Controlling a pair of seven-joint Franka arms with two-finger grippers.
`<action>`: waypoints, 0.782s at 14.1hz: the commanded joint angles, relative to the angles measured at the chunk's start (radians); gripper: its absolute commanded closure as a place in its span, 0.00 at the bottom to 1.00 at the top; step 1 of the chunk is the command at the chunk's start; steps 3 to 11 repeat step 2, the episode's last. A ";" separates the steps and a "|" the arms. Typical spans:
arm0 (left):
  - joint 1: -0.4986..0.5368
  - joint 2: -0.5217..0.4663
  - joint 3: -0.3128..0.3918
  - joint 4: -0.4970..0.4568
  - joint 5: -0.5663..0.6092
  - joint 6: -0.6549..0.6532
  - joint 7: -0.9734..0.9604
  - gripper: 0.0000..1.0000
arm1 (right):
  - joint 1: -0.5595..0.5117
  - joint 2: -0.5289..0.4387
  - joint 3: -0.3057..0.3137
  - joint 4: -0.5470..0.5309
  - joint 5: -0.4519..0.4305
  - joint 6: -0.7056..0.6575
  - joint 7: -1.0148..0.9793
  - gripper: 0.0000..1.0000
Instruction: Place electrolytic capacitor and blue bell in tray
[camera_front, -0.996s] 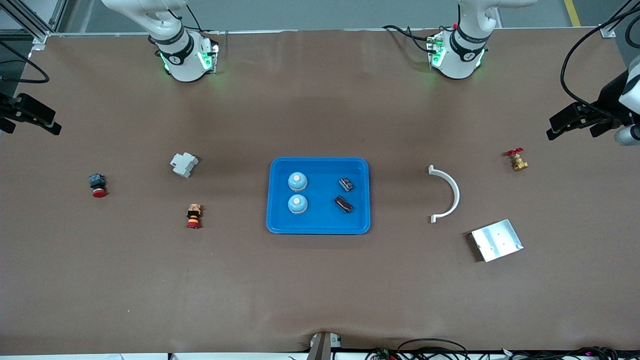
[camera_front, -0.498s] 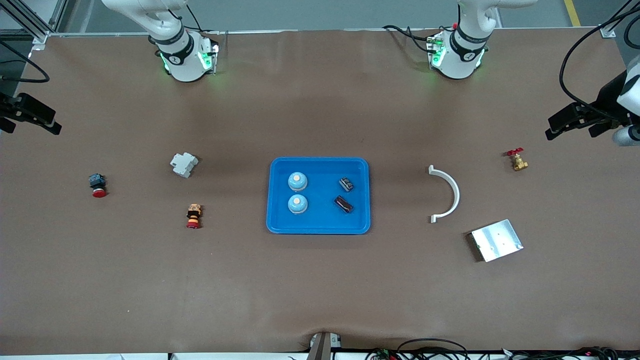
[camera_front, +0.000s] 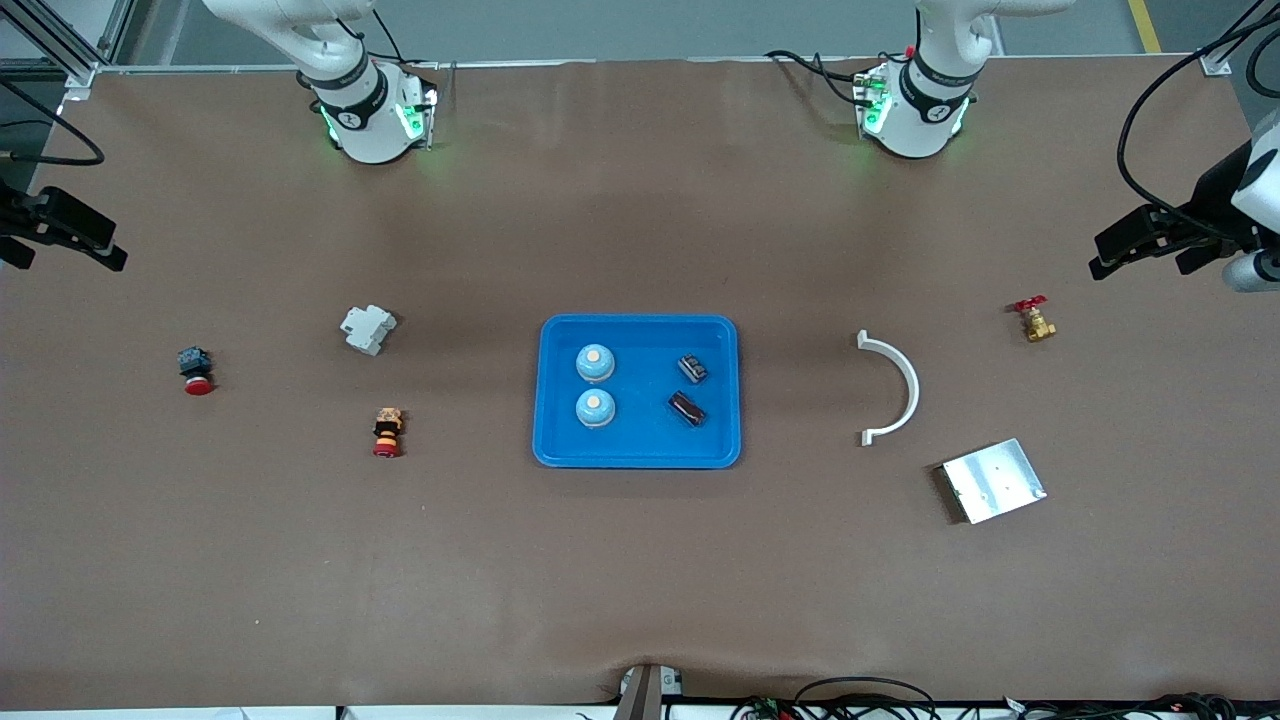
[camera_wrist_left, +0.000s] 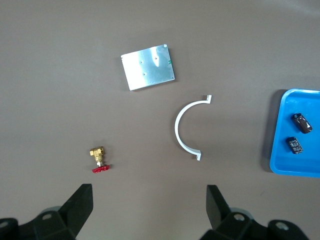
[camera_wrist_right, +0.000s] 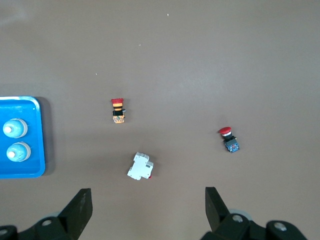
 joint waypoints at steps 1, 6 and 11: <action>0.002 0.009 -0.003 0.023 -0.011 -0.021 0.014 0.00 | 0.013 -0.025 -0.006 -0.024 -0.017 0.016 -0.016 0.00; 0.003 0.007 -0.003 0.021 -0.011 -0.021 0.011 0.00 | 0.013 -0.025 -0.006 -0.024 -0.017 0.016 -0.016 0.00; 0.003 0.007 -0.003 0.021 -0.011 -0.021 0.011 0.00 | 0.013 -0.025 -0.006 -0.024 -0.017 0.016 -0.016 0.00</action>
